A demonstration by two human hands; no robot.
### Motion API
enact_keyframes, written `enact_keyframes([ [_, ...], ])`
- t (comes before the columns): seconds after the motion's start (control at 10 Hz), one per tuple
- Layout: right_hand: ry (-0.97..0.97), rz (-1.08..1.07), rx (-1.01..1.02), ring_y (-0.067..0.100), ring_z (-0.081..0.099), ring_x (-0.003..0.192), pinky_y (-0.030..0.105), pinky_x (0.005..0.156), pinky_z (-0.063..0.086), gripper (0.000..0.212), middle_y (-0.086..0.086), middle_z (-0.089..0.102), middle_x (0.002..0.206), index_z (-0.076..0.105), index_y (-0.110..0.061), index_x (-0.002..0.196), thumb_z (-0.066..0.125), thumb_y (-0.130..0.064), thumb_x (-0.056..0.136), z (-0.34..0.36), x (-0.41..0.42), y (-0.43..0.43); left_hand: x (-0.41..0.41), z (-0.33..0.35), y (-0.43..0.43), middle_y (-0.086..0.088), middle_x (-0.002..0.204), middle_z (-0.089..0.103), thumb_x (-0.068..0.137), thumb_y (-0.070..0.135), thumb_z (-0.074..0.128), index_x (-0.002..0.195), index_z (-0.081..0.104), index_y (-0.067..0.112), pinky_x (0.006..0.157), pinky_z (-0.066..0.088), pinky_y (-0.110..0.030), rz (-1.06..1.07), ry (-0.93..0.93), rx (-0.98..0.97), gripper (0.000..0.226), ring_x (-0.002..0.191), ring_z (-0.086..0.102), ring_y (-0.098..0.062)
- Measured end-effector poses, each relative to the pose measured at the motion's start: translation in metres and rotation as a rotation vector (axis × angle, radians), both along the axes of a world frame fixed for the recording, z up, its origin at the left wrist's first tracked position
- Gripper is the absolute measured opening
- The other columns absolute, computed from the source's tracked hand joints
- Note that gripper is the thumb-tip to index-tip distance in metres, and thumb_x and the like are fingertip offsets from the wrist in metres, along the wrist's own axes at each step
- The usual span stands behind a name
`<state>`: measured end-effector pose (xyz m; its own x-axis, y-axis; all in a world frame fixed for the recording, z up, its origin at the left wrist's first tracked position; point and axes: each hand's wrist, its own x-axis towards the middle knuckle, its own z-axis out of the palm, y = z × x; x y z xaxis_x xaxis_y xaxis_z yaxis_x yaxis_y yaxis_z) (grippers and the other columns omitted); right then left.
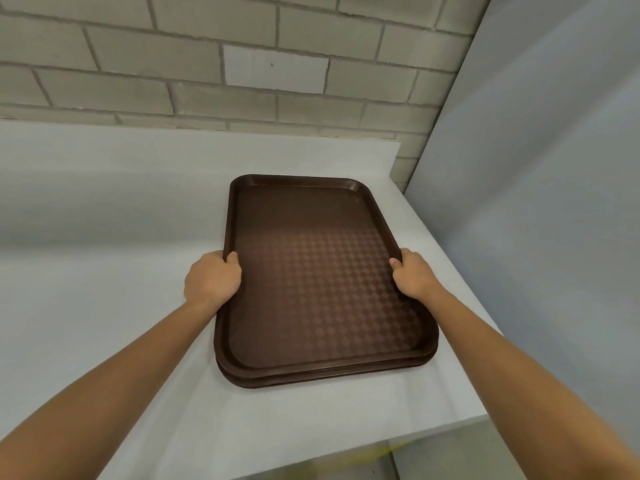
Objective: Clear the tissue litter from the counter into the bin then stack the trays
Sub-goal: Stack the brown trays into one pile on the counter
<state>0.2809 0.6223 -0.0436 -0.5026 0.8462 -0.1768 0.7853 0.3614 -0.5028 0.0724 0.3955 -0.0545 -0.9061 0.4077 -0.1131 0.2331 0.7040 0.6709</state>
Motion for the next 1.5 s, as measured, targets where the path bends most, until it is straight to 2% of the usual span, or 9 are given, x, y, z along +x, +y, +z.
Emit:
enact_keyframes([
  [0.3, -0.027, 0.026, 0.003, 0.036, 0.050, 0.117, 0.040, 0.100, 0.042, 0.038, 0.018, 0.045, 0.133, 0.039, -0.005, 0.135, 0.037, -0.019, 0.100, 0.002, 0.026, 0.051, 0.037, -0.001, 0.048, -0.014, 0.112, 0.065, 0.100, 0.032, 0.034, 0.115, 0.061, 0.005, 0.091, 0.048, -0.041, 0.034, -0.002, 0.025, 0.041, 0.101, 0.061, -0.031],
  [0.6, 0.008, 0.030, -0.022, 0.035, 0.049, 0.111, 0.033, 0.093, 0.040, 0.041, 0.019, 0.044, 0.131, 0.039, -0.005, 0.136, 0.037, -0.007, 0.095, 0.002, 0.032, 0.090, 0.045, -0.002, 0.087, -0.013, 0.119, 0.063, 0.100, 0.033, 0.035, 0.121, 0.058, 0.007, 0.093, 0.047, -0.041, 0.054, -0.011, 0.030, 0.041, 0.106, 0.060, -0.032],
  [1.0, 0.019, -0.001, 0.010, 0.033, 0.041, 0.125, 0.037, 0.104, 0.035, 0.042, 0.016, 0.039, 0.138, 0.035, -0.008, 0.140, 0.036, -0.012, 0.098, -0.001, 0.026, 0.117, 0.036, -0.001, 0.121, -0.014, 0.118, 0.063, 0.101, 0.032, 0.033, 0.119, 0.058, 0.006, 0.094, 0.047, -0.041, 0.024, 0.021, -0.006, 0.041, 0.106, 0.060, -0.032],
  [1.3, 0.062, -0.006, 0.033, 0.033, 0.048, 0.121, 0.038, 0.100, 0.040, 0.039, 0.014, 0.050, 0.134, 0.041, -0.009, 0.138, 0.041, -0.016, 0.099, -0.005, 0.025, 0.129, 0.036, -0.001, 0.131, -0.014, 0.119, 0.062, 0.100, 0.032, 0.033, 0.121, 0.057, 0.006, 0.092, 0.048, -0.040, 0.037, 0.041, -0.029, 0.041, 0.106, 0.060, -0.032],
  [1.5, 0.025, -0.037, 0.092, 0.033, 0.047, 0.125, 0.045, 0.102, 0.042, 0.045, 0.012, 0.049, 0.138, 0.035, -0.013, 0.143, 0.039, -0.027, 0.100, -0.008, 0.030, 0.123, 0.040, 0.001, 0.125, -0.014, 0.123, 0.059, 0.099, 0.031, 0.034, 0.125, 0.054, 0.006, 0.092, 0.046, -0.040, 0.012, -0.033, -0.063, 0.041, 0.109, 0.057, -0.032],
])
